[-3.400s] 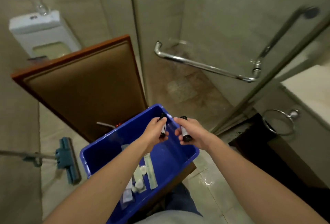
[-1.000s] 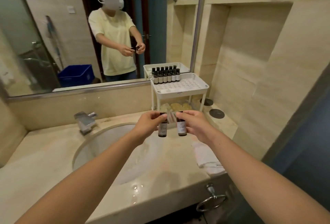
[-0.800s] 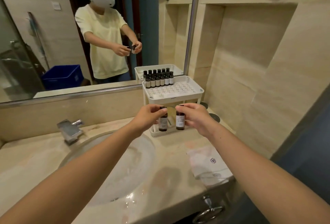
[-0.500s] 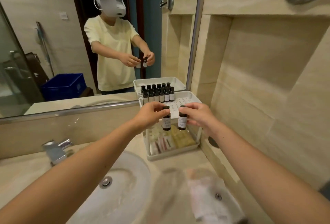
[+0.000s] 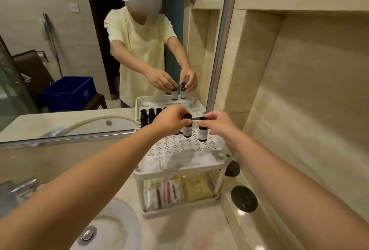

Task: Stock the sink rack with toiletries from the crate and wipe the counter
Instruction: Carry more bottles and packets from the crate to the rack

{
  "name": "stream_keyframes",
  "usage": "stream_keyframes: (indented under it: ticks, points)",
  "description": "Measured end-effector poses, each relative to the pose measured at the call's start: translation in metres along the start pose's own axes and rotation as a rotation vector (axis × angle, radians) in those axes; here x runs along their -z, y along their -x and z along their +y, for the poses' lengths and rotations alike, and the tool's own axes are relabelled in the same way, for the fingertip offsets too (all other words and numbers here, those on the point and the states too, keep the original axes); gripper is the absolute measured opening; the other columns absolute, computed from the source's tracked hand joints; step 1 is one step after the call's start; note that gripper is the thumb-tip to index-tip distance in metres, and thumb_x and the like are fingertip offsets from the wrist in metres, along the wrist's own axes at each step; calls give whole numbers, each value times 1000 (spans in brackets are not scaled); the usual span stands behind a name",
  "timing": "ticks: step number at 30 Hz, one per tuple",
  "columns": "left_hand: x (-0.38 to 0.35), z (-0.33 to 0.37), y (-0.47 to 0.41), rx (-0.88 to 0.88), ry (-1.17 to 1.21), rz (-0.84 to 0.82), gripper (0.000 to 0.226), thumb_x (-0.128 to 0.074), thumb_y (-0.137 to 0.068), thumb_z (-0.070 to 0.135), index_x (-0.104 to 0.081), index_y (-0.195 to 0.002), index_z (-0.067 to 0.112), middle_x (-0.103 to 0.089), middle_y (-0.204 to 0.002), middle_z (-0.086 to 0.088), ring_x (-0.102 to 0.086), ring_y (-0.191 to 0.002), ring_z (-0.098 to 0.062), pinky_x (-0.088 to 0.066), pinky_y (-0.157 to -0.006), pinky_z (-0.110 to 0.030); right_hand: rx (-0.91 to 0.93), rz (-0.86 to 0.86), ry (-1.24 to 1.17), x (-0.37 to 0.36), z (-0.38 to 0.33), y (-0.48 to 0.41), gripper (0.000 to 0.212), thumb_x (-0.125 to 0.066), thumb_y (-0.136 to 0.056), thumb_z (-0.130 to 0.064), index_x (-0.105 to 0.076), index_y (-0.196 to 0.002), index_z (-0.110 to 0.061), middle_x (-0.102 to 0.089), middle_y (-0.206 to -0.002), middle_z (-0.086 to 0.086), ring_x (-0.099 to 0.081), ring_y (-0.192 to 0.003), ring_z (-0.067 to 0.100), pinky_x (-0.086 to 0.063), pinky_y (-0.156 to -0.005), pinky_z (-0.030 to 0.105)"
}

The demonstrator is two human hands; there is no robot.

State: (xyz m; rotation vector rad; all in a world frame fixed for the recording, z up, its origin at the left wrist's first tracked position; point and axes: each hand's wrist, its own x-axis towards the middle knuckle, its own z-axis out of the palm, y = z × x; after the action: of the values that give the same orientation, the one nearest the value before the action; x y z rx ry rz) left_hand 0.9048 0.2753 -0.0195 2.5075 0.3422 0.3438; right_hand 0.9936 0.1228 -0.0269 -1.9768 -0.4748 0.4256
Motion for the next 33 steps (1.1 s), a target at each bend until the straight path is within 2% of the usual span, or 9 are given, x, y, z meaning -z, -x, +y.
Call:
stream_keyframes:
  ticks: [3,7,11,15,21,27,33]
  points:
    - [-10,-2,-27,-14,-117,-17,24,-66,-88,34,-68,-109,22,-68,-92,7,-64,-81,-15,-56,-72,-36,26,4,56,3,4,-29,20,-77,-79,-15,-68,-97,-15,-68,-97,5,-62,-86,18,-54,-82,38]
    - [-21,-6,-52,-57,-243,-7,22,-66,-87,32,-70,-106,22,-71,-94,2,-65,-83,-18,-56,-74,-39,63,-2,159,3,10,-55,14,-78,-78,-15,-66,-82,-20,-70,-89,4,-65,-79,21,-53,-69,37]
    - [-28,-13,-68,-104,-384,8,21,-65,-86,31,-69,-107,26,-63,-100,-2,-61,-90,-24,-54,-73,-39,75,15,289,-3,15,-75,19,-78,-78,-13,-65,-70,-24,-71,-85,3,-69,-85,24,-58,-81,44]
    - [-37,-22,-78,-93,-469,10,27,-64,-87,35,-66,-114,34,-55,-107,-1,-57,-95,-24,-52,-74,-37,93,20,399,-10,19,-86,12,-75,-82,-16,-66,-77,-22,-67,-85,0,-65,-85,21,-56,-77,37]
    - [-48,-28,-86,-64,-533,31,33,-63,-89,37,-64,-121,33,-55,-116,0,-59,-100,-24,-51,-74,-34,116,77,469,-22,25,-97,9,-73,-83,-18,-69,-88,-23,-69,-94,1,-66,-88,23,-57,-80,42]
    - [-55,-27,-88,-82,-653,79,31,-58,-93,36,-64,-121,26,-58,-114,-1,-61,-95,-25,-44,-64,-30,128,92,468,-24,29,-107,19,-71,-84,-20,-71,-103,-21,-69,-101,-1,-64,-93,20,-55,-81,36]
    - [-57,-27,-85,-104,-654,101,37,-57,-94,32,-57,-131,28,-60,-118,0,-62,-96,-24,-47,-65,-31,131,99,455,-24,31,-107,31,-70,-81,-13,-65,-111,-23,-67,-107,-2,-63,-97,20,-55,-83,37]
